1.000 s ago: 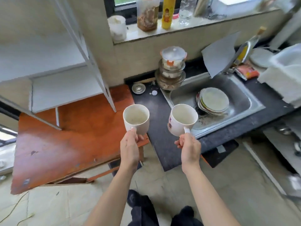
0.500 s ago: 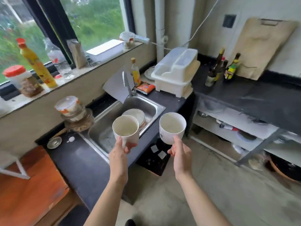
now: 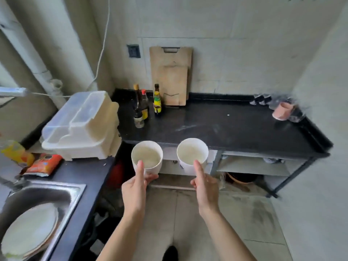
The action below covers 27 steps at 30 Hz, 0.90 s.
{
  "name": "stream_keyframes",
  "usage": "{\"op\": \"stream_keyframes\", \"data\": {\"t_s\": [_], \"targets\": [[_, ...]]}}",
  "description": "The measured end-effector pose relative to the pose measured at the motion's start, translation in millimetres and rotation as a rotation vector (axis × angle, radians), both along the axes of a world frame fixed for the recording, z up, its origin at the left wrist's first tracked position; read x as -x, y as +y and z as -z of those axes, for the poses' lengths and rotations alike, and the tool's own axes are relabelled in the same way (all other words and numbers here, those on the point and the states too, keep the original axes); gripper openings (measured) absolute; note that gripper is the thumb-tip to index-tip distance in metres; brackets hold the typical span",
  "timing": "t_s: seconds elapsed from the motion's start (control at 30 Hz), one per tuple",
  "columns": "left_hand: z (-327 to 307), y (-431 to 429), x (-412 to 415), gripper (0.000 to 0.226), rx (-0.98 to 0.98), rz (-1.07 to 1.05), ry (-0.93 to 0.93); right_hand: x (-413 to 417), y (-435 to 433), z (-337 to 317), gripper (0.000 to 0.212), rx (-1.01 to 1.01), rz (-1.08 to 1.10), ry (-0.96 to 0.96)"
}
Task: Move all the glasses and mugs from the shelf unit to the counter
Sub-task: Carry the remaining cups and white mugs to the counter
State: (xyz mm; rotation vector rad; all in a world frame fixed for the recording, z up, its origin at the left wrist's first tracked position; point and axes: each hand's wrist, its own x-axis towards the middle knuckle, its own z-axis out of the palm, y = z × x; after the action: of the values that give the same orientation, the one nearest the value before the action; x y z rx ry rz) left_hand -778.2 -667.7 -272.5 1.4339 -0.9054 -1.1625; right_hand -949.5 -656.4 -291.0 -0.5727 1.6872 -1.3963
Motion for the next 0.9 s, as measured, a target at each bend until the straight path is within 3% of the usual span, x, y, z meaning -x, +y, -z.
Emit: {"op": "stream_keyframes", "data": {"t_s": [0.23, 0.37, 0.53, 0.9], "targets": [[-3.6, -147.6, 149.0, 0.072, -0.029, 0.395, -0.02, 137.3, -78.2, -24.6, 0.058, -0.018, 0.364, 0.059], [-6.4, -188.1, 234.0, 0.067, -0.032, 0.575, 0.006, 206.2, -86.8, -25.9, 0.068, -0.064, 0.561, 0.051], [14.3, -219.8, 334.2, 0.055, -0.091, 0.719, -0.018, 288.4, -105.1, -5.5, 0.056, -0.083, 0.715, -0.01], [40.4, -306.0, 530.1, 0.051, -0.149, 0.669, -0.26, 502.4, -204.1, 36.5, 0.039, -0.171, 0.598, 0.015]]}}
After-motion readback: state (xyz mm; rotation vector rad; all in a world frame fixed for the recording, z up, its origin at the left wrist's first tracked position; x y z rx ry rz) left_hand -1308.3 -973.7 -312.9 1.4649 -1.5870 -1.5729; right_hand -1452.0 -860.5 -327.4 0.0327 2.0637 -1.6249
